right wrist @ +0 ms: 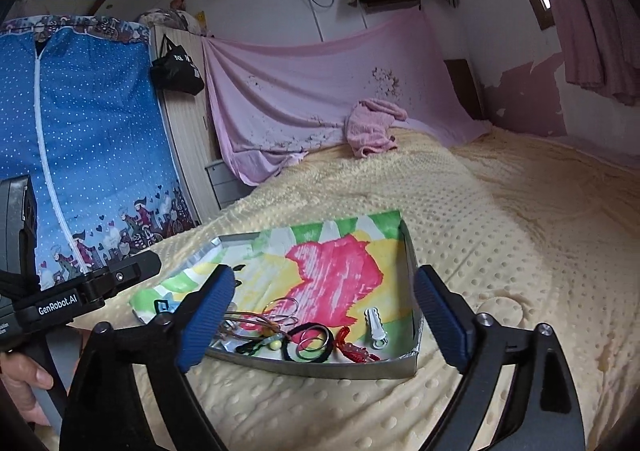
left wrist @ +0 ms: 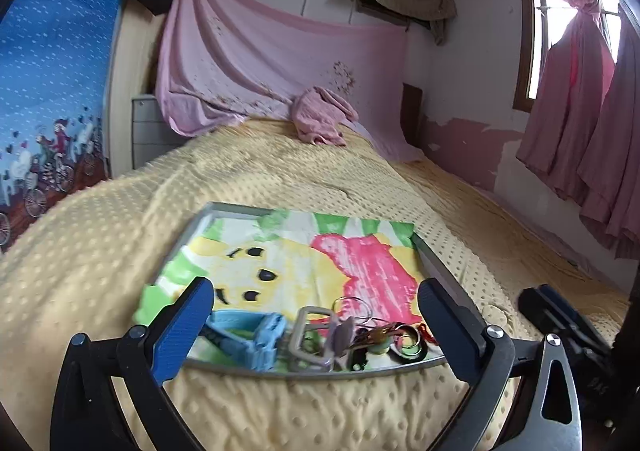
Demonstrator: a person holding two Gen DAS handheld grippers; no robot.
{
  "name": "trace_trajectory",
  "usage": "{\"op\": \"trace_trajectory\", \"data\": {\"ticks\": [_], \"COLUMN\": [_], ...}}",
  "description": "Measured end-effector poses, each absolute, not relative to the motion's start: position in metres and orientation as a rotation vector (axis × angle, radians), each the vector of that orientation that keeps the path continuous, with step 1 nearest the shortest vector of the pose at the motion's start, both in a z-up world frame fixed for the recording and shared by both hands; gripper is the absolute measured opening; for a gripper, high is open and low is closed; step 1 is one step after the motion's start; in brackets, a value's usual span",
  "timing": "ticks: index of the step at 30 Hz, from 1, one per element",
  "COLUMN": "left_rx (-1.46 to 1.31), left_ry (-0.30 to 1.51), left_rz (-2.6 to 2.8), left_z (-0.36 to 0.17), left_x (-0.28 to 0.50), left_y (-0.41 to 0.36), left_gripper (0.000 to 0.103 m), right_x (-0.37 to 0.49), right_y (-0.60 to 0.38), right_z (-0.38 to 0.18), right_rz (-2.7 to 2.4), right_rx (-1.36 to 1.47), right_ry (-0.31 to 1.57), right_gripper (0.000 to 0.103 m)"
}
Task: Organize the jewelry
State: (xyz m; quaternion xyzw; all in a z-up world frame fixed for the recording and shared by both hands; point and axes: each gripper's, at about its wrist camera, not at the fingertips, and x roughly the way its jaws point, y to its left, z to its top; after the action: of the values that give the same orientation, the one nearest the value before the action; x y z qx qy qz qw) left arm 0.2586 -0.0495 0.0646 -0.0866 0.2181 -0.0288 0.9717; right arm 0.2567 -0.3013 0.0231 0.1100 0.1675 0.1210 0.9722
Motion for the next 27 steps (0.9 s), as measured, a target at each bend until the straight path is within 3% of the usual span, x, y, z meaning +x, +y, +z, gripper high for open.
{"op": "trace_trajectory", "data": {"ticks": [7, 27], "left_rx": [-0.171, -0.122], "left_ry": [0.376, 0.297], "left_rz": [-0.027, 0.067], "left_z": [0.066, 0.067], "left_x": [0.215, 0.104], "left_y": [-0.036, -0.016], "left_gripper": [0.103, 0.103], "right_x": [0.215, 0.104], "right_y": [-0.303, -0.281], "right_z": [0.038, 0.062], "right_rz": [0.26, 0.247], "right_rx": [0.221, 0.098], "right_ry": [0.288, 0.267], "right_gripper": [0.101, 0.101]}}
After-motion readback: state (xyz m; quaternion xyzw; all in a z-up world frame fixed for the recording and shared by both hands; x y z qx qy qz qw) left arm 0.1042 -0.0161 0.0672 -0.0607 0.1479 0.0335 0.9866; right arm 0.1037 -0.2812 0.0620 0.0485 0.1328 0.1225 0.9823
